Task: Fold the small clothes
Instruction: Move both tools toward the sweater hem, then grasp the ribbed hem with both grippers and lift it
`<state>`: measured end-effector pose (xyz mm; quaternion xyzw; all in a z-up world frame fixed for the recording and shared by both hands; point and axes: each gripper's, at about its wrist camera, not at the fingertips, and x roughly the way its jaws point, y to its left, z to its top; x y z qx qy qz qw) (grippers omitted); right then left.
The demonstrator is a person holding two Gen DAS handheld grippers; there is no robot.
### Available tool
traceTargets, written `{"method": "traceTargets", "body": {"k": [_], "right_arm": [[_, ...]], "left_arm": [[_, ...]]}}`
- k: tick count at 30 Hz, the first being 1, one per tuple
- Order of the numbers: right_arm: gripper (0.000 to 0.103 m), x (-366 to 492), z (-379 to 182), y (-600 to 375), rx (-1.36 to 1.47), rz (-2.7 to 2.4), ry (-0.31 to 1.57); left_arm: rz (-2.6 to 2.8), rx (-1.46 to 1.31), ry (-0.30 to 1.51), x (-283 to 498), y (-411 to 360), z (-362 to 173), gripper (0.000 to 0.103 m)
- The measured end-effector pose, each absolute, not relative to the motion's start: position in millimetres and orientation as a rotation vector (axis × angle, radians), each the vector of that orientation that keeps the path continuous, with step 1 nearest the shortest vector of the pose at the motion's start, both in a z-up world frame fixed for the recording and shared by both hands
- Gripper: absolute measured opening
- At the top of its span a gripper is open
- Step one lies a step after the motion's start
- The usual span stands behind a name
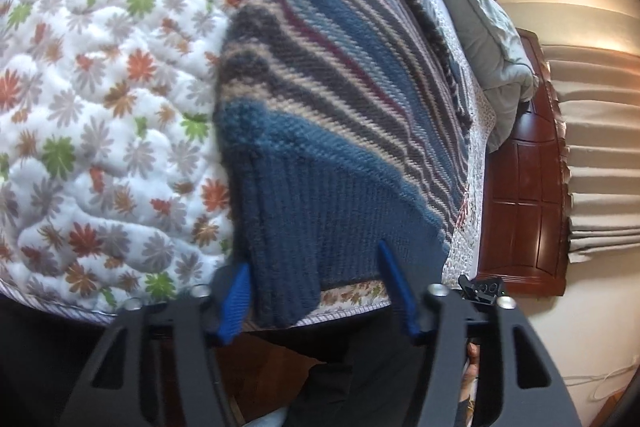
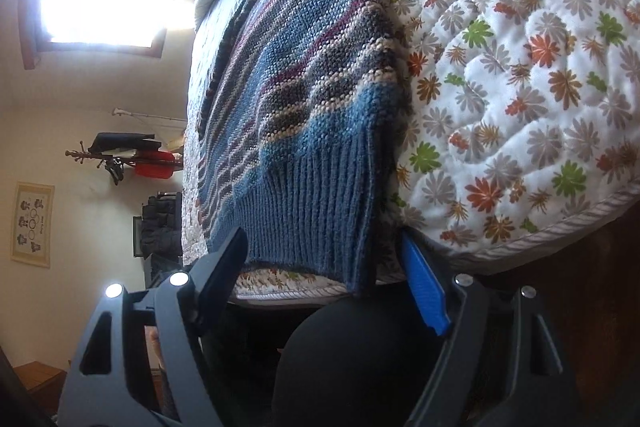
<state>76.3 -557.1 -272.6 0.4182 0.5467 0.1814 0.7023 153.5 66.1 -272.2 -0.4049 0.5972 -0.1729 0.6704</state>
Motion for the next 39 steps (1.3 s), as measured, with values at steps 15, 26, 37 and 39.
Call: {"method": "traceTargets", "body": {"k": [15, 26, 37, 39], "right_arm": [[0.008, 83, -246, -541, 0.909, 0.451, 1.172], [0.008, 151, -145, -529, 0.837, 0.547, 1.047], [0.008, 291, -79, -540, 0.689, 0.495, 0.979], [0.008, 315, -81, -539, 0.682, 0.476, 0.99]], "left_arm": [[-0.462, -1.015, 1.262, 151, 90, -273, 0.008], [-0.562, -1.013, 1.074, 201, 109, -177, 0.008], [-0.567, -0.928, 0.968, 336, 101, -89, 0.008], [-0.553, -0.928, 0.976, 360, 99, -89, 0.008]]}}
